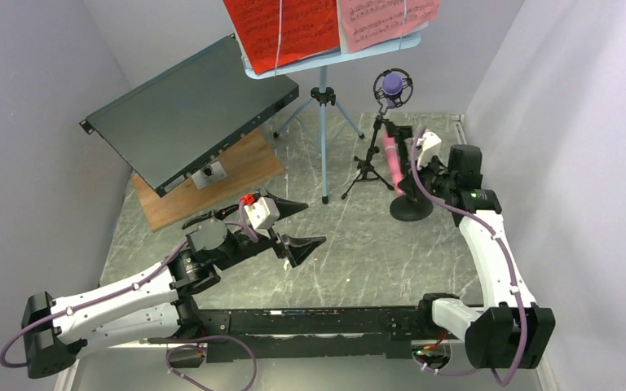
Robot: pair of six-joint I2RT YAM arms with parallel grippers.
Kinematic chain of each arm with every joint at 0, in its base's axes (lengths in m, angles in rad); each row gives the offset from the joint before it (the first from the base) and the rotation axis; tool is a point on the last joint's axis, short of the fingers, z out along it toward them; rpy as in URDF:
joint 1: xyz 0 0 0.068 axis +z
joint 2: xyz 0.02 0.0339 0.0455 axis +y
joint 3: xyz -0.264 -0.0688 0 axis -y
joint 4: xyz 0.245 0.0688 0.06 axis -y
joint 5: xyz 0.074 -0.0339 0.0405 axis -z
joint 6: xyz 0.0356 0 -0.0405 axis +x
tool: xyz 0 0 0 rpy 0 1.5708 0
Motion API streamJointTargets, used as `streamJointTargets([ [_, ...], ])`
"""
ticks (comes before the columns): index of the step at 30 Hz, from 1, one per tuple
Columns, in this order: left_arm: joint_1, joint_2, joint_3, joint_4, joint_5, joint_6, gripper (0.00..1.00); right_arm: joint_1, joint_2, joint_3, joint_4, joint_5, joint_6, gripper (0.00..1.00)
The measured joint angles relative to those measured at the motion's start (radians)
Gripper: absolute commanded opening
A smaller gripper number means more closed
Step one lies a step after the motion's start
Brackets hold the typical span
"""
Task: Pack up the instrument practice props
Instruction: Place the microphone stand at the corner of the board.
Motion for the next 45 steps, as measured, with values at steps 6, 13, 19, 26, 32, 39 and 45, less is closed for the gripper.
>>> streamJointTargets([
  [6, 0.0, -0.017, -0.009, -0.018, -0.002, -0.003, 0.95, -0.13, 0.049, -0.092, 0.257, 0.139, 0.139, 0.0],
  [13, 0.0, -0.06, -0.032, -0.017, -0.003, -0.003, 0.95, -0.161, 0.202, -0.214, 0.678, 0.244, 0.225, 0.0],
  [19, 0.0, -0.04, -0.032, -0.023, -0.005, -0.003, 0.95, -0.19, 0.446, -0.253, 1.047, 0.296, 0.223, 0.0],
  [26, 0.0, -0.006, -0.031, -0.039, -0.025, -0.002, 0.95, -0.19, 0.736, -0.114, 1.299, 0.313, 0.205, 0.0],
  [32, 0.0, -0.001, -0.021, -0.068, -0.039, -0.002, 0.95, -0.211, 0.954, 0.134, 1.41, 0.33, 0.235, 0.04],
  [39, 0.0, 0.0, 0.018, -0.11, -0.048, -0.003, 0.95, -0.218, 1.167, 0.413, 1.418, 0.341, 0.255, 0.35],
  [45, 0.0, 0.02, 0.019, -0.109, -0.054, -0.009, 0.95, -0.222, 1.195, 0.47, 1.389, 0.342, 0.269, 0.53],
])
